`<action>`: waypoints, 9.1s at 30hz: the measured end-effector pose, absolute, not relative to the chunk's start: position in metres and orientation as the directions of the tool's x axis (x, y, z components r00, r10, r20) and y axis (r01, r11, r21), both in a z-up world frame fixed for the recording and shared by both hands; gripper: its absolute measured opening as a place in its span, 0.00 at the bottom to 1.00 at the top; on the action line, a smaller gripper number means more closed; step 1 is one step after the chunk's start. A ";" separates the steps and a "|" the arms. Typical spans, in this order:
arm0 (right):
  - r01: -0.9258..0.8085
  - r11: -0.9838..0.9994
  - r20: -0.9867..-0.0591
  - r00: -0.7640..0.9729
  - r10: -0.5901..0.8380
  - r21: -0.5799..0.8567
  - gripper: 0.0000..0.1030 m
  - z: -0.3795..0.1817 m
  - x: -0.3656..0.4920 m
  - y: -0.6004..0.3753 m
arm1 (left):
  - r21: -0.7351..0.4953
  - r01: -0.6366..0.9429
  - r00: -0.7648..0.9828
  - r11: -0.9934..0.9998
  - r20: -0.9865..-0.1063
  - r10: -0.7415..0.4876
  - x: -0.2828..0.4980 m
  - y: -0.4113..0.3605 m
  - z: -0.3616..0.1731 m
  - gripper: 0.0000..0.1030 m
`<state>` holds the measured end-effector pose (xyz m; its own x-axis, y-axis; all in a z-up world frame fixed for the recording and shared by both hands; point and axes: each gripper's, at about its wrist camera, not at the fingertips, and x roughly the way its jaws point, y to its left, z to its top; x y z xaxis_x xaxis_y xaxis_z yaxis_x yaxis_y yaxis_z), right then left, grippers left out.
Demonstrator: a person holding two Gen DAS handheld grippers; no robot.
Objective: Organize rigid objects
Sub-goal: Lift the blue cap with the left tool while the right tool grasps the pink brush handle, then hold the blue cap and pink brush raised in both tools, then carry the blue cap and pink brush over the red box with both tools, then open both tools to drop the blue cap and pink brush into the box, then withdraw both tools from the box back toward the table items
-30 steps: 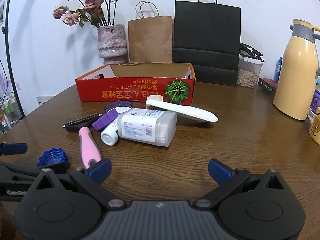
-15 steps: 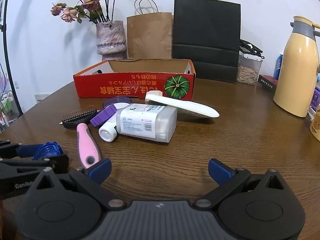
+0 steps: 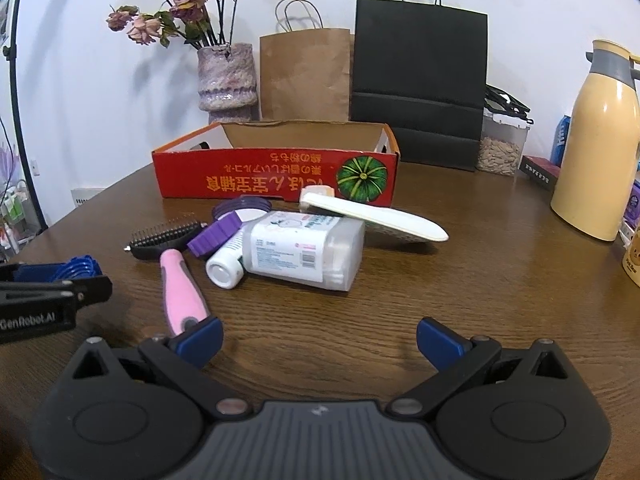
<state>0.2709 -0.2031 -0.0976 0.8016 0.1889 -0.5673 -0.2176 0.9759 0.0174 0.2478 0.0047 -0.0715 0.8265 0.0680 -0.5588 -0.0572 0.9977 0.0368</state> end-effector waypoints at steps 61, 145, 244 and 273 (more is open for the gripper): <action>-0.525 0.850 -0.601 0.689 0.405 -0.029 0.22 -0.108 0.328 -0.092 | -0.044 -0.165 0.840 0.985 -0.531 0.117 0.262 0.088 -0.071 0.53; -0.384 0.922 -0.360 0.853 0.377 0.056 0.19 -0.028 0.359 -0.150 | 0.017 -0.161 0.914 0.987 -0.376 0.156 0.332 0.018 0.012 0.53; -0.225 0.974 -0.471 0.859 0.198 -0.001 1.00 -0.034 0.583 -0.177 | 0.083 -0.220 0.876 0.972 -0.423 0.234 0.542 0.008 -0.025 1.00; -0.244 0.969 -0.383 0.899 0.211 -0.040 1.00 -0.017 0.474 -0.181 | 0.068 -0.193 0.896 0.979 -0.394 0.204 0.448 0.011 -0.013 1.00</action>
